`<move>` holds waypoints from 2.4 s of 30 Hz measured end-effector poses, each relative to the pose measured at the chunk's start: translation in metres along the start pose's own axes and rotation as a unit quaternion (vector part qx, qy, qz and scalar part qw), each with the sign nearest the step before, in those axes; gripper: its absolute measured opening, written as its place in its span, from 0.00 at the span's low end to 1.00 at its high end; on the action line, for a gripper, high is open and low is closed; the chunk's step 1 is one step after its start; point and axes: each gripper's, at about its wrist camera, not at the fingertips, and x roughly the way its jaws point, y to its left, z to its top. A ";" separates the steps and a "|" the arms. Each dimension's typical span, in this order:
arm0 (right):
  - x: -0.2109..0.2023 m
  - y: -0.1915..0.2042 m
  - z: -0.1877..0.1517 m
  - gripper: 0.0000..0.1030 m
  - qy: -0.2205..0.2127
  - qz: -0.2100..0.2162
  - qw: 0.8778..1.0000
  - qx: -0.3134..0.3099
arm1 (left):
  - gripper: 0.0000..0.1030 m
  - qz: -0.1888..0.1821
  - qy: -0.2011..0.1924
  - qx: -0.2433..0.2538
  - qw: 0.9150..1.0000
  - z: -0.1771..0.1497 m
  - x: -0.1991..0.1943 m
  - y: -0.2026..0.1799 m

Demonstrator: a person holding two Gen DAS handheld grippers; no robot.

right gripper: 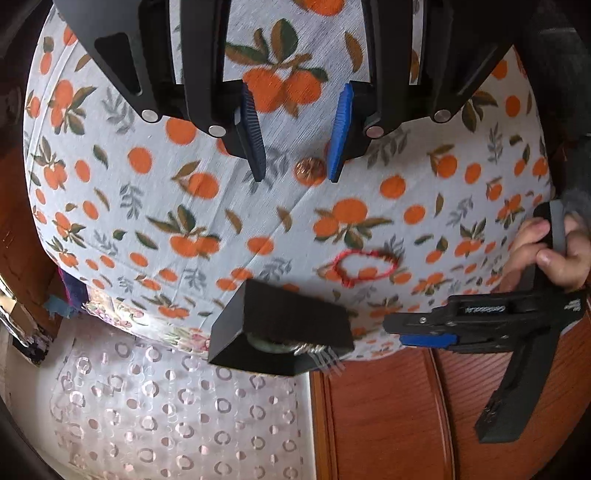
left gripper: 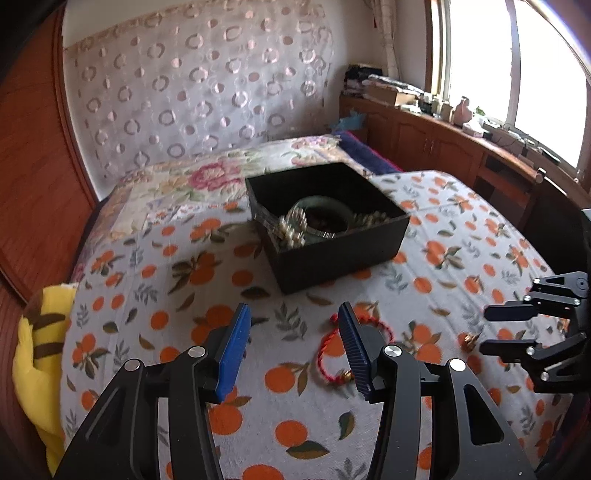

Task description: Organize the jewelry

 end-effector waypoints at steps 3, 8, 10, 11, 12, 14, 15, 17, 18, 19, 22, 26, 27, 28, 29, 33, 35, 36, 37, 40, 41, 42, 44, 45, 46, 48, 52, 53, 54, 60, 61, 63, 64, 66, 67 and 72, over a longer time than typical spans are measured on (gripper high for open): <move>0.003 0.004 -0.003 0.36 0.009 -0.003 1.000 -0.007 | 0.46 0.002 0.019 -0.002 1.000 -0.009 0.011 0.004; 0.005 0.008 -0.001 0.36 0.015 -0.016 1.000 -0.017 | 0.52 0.002 0.045 -0.007 0.999 -0.021 0.026 0.008; 0.007 0.009 0.001 0.36 0.015 -0.023 0.999 -0.017 | 0.52 0.003 0.049 -0.007 0.999 -0.023 0.030 0.008; 0.008 0.009 0.003 0.36 0.015 -0.025 0.999 -0.018 | 0.53 0.002 0.052 -0.007 0.999 -0.024 0.031 0.008; 0.010 0.010 0.004 0.34 0.015 -0.025 0.999 -0.020 | 0.53 0.001 0.053 -0.007 0.999 -0.024 0.032 0.008; 0.011 0.012 0.006 0.17 0.013 -0.023 0.999 -0.026 | 0.59 0.003 0.053 -0.007 0.999 -0.024 0.033 0.008; 0.012 0.014 0.006 0.16 0.010 -0.025 0.999 -0.032 | 0.60 0.003 0.054 -0.006 0.999 -0.024 0.034 0.007; 0.012 0.018 0.005 0.16 0.007 -0.033 0.999 -0.041 | 0.66 0.005 0.056 -0.005 0.998 -0.024 0.036 0.007; 0.012 0.018 0.006 0.16 0.006 -0.035 0.998 -0.042 | 0.68 0.005 0.056 -0.004 0.998 -0.024 0.036 0.006; 0.013 0.018 0.006 0.16 0.006 -0.036 0.998 -0.042 | 0.69 0.004 0.057 -0.003 0.998 -0.024 0.037 0.006; 0.013 0.018 0.006 0.16 0.006 -0.035 0.999 -0.041 | 0.72 0.003 0.060 0.000 0.998 -0.019 0.040 0.004; 0.013 0.017 0.006 0.16 0.006 -0.026 0.999 -0.033 | 0.80 -0.006 0.068 0.013 0.998 -0.010 0.049 -0.004; 0.013 0.017 0.005 0.16 0.006 -0.027 0.999 -0.034 | 0.82 -0.006 0.071 0.019 0.997 -0.009 0.052 -0.007; 0.013 0.018 0.006 0.16 0.005 -0.031 0.999 -0.037 | 0.86 -0.005 0.069 0.023 0.997 -0.008 0.054 -0.008; 0.013 0.017 0.006 0.16 0.005 -0.033 0.999 -0.039 | 0.88 -0.003 0.068 0.031 0.997 -0.006 0.056 -0.010; 0.013 0.019 0.005 0.16 0.004 -0.039 0.998 -0.044 | 0.93 -0.024 0.075 0.028 0.997 -0.001 0.064 -0.006; 0.013 0.018 0.005 0.16 0.005 -0.036 0.998 -0.041 | 0.93 -0.031 0.075 0.026 0.996 0.000 0.065 -0.002; 0.013 0.018 0.005 0.16 0.005 -0.035 0.999 -0.040 | 0.93 -0.032 0.075 0.028 0.996 0.000 0.066 -0.002; 0.013 0.018 0.005 0.16 0.005 -0.034 0.999 -0.039 | 0.93 -0.032 0.076 0.028 0.996 0.000 0.066 -0.003; 0.013 0.018 0.004 0.16 0.004 -0.033 0.999 -0.039 | 0.93 -0.032 0.073 0.038 0.996 0.000 0.066 -0.008; 0.013 0.018 0.004 0.16 0.004 -0.034 0.999 -0.039 | 0.92 -0.032 0.071 0.041 0.996 0.000 0.066 -0.010; 0.013 0.018 0.004 0.16 0.004 -0.033 0.999 -0.039 | 0.90 -0.036 0.070 0.047 0.996 0.000 0.066 -0.013; 0.013 0.018 0.004 0.16 0.005 -0.033 0.999 -0.038 | 0.76 -0.050 0.068 0.050 0.995 0.002 0.065 -0.017; 0.013 0.017 0.004 0.16 0.005 -0.032 0.999 -0.038 | 0.72 -0.055 0.067 0.053 0.995 0.003 0.063 -0.020; 0.013 0.018 0.004 0.16 0.004 -0.033 0.999 -0.038 | 0.64 -0.057 0.067 0.055 0.995 0.004 0.063 -0.023; 0.013 0.018 0.004 0.16 0.005 -0.033 0.999 -0.038 | 0.49 -0.065 0.065 0.062 0.994 0.004 0.060 -0.027; 0.013 0.018 0.004 0.16 0.005 -0.033 0.999 -0.038 | 0.07 -0.076 0.070 0.066 0.992 0.000 0.053 -0.034; 0.013 0.017 0.004 0.16 0.005 -0.032 0.999 -0.037 | 0.07 -0.075 0.071 0.066 0.992 -0.002 0.051 -0.034; 0.013 0.018 0.004 0.16 0.005 -0.031 0.999 -0.037 | 0.07 -0.070 0.071 0.066 0.993 -0.005 0.047 -0.036; 0.015 0.017 0.005 0.17 0.005 -0.029 0.999 -0.035 | 0.07 -0.061 0.028 0.028 0.997 -0.020 0.011 -0.030; 0.014 0.016 0.005 0.17 0.005 -0.028 0.999 -0.035 | 0.07 -0.063 0.021 0.019 0.998 -0.022 0.005 -0.028; 0.014 0.016 0.005 0.17 0.005 -0.028 0.999 -0.034 | 0.07 -0.067 0.006 -0.001 0.998 -0.028 -0.009 -0.024; 0.015 0.016 0.005 0.17 0.005 -0.027 0.999 -0.034 | 0.07 -0.065 0.001 -0.006 0.998 -0.028 -0.014 -0.022; 0.015 0.016 0.005 0.17 0.006 -0.026 0.999 -0.032 | 0.07 -0.060 -0.010 -0.010 0.998 -0.032 -0.024 -0.019; 0.015 0.016 0.005 0.17 0.006 -0.026 0.999 -0.033 | 0.07 -0.058 -0.013 -0.010 0.998 -0.032 -0.026 -0.019; 0.015 0.016 0.005 0.17 0.006 -0.026 0.999 -0.033 | 0.07 -0.055 -0.028 -0.016 0.998 -0.031 -0.038 -0.017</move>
